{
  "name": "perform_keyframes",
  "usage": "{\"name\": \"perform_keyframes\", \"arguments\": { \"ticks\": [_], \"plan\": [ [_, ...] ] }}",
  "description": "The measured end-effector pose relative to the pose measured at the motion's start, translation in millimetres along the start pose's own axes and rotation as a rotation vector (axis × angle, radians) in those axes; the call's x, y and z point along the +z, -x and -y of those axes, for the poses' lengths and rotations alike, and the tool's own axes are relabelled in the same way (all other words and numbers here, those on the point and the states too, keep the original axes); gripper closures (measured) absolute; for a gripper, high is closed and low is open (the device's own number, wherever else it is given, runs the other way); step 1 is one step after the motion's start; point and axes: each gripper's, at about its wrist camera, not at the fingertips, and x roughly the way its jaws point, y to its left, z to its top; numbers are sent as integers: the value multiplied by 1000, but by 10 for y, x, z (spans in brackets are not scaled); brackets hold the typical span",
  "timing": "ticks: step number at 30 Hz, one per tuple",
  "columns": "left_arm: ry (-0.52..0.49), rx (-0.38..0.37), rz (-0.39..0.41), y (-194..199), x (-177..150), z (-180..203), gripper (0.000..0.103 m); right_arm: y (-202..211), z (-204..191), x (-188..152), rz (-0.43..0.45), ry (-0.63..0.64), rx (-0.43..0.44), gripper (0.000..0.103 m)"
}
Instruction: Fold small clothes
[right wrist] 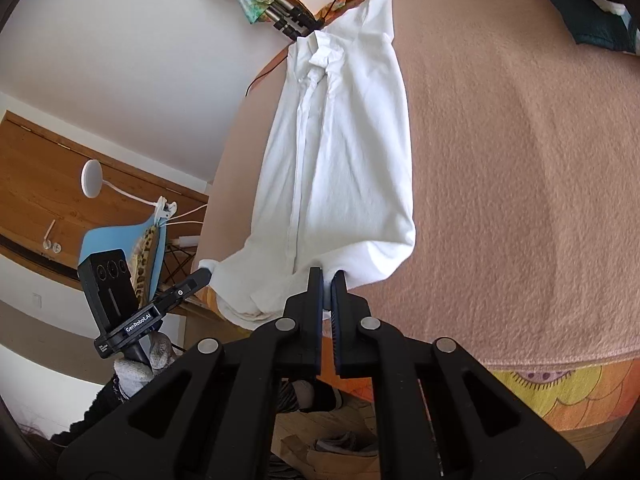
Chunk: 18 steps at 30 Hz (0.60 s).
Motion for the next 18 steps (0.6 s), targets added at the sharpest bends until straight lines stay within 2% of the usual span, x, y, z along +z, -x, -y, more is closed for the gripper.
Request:
{"name": "perform_keyframes", "arguments": {
  "ticks": [6, 12, 18],
  "plan": [
    [-4, 27, 25, -148, 386, -73, 100, -84, -22, 454, 41, 6, -24, 98],
    [2, 85, 3, -509, 667, -260, 100, -362, 133, 878, 42, -27, -76, 98],
    [31, 87, -20, -750, 783, -399, 100, -608, 381, 1032, 13, -80, -115, 98]
  ]
}}
